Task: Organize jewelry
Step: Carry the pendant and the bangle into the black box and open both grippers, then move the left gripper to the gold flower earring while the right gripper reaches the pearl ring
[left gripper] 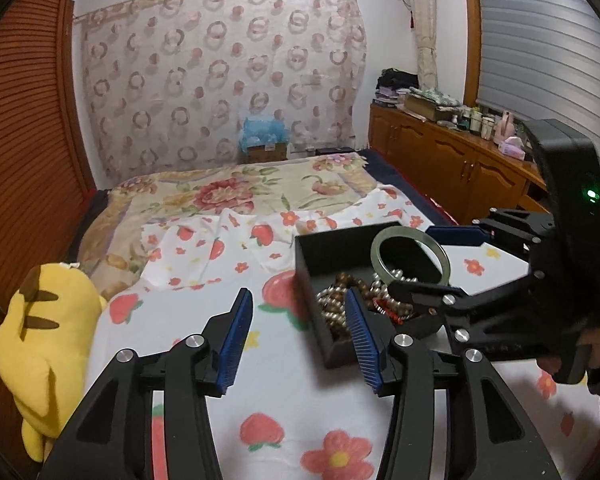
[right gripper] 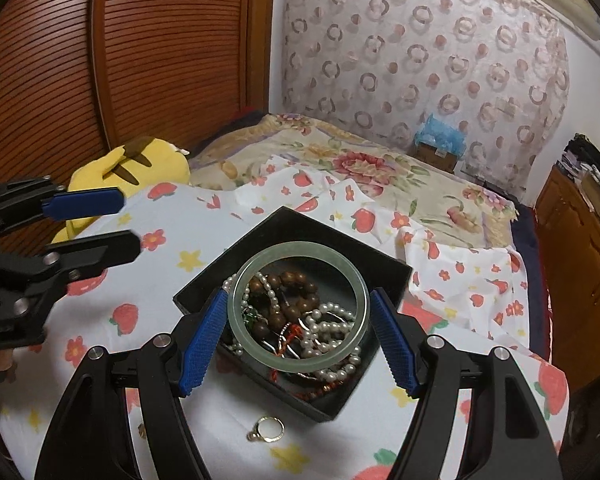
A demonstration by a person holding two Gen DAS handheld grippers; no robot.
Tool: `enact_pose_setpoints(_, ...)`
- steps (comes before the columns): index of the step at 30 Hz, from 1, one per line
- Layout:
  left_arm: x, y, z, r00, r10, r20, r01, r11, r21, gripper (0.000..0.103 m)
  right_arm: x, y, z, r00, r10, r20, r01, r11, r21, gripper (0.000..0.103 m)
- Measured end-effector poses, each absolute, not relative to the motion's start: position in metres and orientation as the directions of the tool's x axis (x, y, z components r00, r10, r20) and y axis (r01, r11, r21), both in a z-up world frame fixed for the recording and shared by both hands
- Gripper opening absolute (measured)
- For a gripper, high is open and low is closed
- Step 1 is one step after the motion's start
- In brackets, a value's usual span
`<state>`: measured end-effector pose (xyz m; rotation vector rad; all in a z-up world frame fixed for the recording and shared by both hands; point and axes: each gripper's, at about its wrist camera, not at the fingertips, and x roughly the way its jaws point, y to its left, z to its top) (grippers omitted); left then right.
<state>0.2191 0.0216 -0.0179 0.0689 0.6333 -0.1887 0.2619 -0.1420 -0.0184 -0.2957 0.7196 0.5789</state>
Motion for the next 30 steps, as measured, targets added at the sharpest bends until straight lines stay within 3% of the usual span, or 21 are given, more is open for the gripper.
enact_pose_setpoints(4, 0.213, 0.031, -0.021, 0.79, -0.137, -0.598, 0.183, 0.983, 0.017, 0.05, 0.267, -0.135, -0.026, 0.601, 0.384, -0.701, -0.584, 0.81, -0.057, 0.075)
enact_pose_setpoints(26, 0.188, 0.031, -0.046, 0.779, -0.131, -0.613, 0.194, 0.98, 0.038, 0.082, 0.228, -0.165, -0.014, 0.63, 0.413, -0.658, -0.586, 0.808, -0.055, 0.075)
enact_pose_setpoints(30, 0.183, 0.026, -0.051, 0.77, -0.147, -0.62, 0.208, 0.978, 0.028, 0.084, 0.209, -0.171, -0.018, 0.608, 0.433, -0.665, -0.611, 0.79, -0.045, 0.068)
